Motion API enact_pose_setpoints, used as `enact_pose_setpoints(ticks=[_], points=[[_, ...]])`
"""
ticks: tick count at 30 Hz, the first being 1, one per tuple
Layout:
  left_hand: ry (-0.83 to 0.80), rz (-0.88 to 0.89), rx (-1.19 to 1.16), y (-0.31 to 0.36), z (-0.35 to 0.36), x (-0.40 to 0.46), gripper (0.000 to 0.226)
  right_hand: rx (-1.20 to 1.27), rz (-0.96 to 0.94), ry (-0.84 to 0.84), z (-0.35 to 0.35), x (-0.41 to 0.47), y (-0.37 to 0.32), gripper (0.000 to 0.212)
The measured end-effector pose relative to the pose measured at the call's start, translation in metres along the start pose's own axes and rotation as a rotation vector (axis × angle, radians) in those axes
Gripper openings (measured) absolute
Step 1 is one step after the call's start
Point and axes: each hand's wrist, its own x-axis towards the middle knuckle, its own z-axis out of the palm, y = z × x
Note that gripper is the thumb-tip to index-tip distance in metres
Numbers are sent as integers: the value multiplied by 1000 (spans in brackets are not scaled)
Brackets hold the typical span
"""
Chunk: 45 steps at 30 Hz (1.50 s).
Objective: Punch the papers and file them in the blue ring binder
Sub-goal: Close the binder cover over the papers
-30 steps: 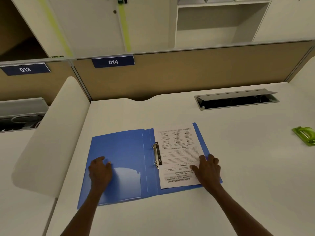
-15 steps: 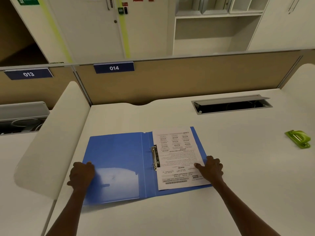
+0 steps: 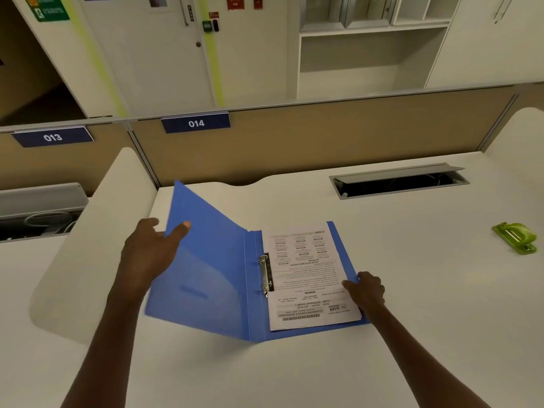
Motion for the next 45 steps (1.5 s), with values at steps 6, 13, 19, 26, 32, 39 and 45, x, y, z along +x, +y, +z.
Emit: enact_pose_setpoints(ticks=[6, 13, 19, 26, 32, 39, 45], points=[[-311, 171, -405, 51, 38, -31, 45, 82, -25, -9, 2, 5, -2, 25], [-511, 292, -14, 21, 150, -45, 57, 189, -30, -21, -5, 6, -6, 51], [-537, 337, 436, -34, 209, -41, 72, 463, 24, -163, -26, 4, -5, 72], [-425, 441, 615, -70, 235, -47, 67, 107, -173, -162, -16, 2, -7, 33], [-396, 438, 601, -79, 236, -45, 68, -71, -258, -112, 2, -11, -5, 45], [-404, 445, 577, -82, 234, -43, 69, -179, -315, -130, 9, -16, -3, 57], [-405, 452, 599, -83, 232, -41, 70, -234, -364, -117, 16, -17, 2, 66]])
